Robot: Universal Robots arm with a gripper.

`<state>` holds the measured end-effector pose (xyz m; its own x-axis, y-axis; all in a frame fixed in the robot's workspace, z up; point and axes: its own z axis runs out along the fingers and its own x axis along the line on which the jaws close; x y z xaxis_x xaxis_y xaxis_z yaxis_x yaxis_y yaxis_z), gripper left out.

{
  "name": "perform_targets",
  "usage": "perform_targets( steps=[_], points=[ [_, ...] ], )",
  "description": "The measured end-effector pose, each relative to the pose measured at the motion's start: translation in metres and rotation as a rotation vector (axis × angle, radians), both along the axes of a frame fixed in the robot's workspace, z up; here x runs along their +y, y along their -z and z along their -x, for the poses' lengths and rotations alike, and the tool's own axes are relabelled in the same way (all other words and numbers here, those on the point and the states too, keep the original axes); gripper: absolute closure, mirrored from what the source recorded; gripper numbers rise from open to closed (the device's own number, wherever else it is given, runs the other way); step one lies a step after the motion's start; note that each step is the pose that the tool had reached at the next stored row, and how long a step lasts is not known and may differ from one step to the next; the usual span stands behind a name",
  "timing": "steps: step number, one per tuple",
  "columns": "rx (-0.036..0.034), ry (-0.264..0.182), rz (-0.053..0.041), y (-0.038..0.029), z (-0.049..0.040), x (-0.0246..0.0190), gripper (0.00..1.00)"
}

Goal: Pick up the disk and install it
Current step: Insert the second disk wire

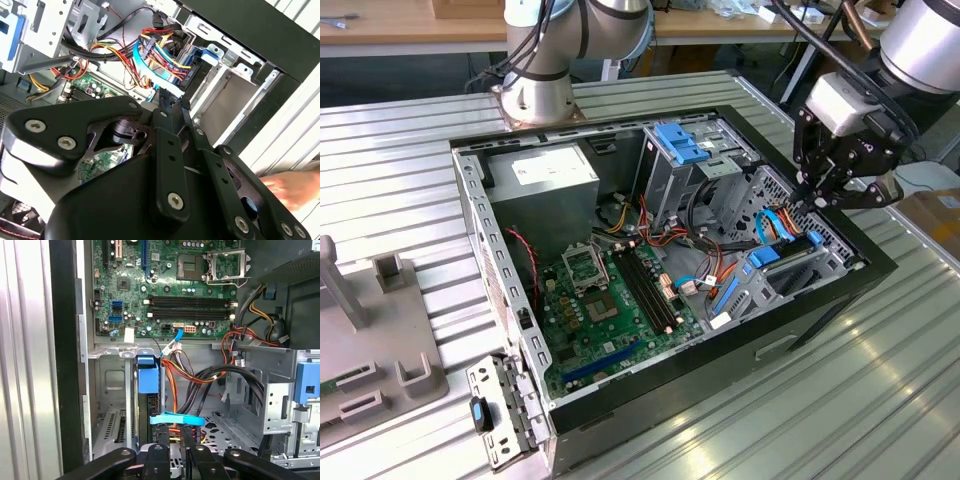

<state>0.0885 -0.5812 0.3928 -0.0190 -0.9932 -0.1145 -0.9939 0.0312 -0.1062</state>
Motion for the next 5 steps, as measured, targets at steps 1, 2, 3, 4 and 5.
perform_targets(
  steps=[1,2,3,4,5],
  points=[
    [0.0001,0.0,0.0001,0.0,0.0,0.0,0.76],
    [0.0,0.001,0.0001,0.0,0.0,0.0001,0.76],
    [0.0,0.001,0.0001,-0.0001,0.0,0.0001,0.76],
    [0.0,0.001,0.0001,0.0,0.0,0.0001,0.76],
    [0.0,0.001,0.0001,0.0,0.0,0.0001,0.76]
  ],
)
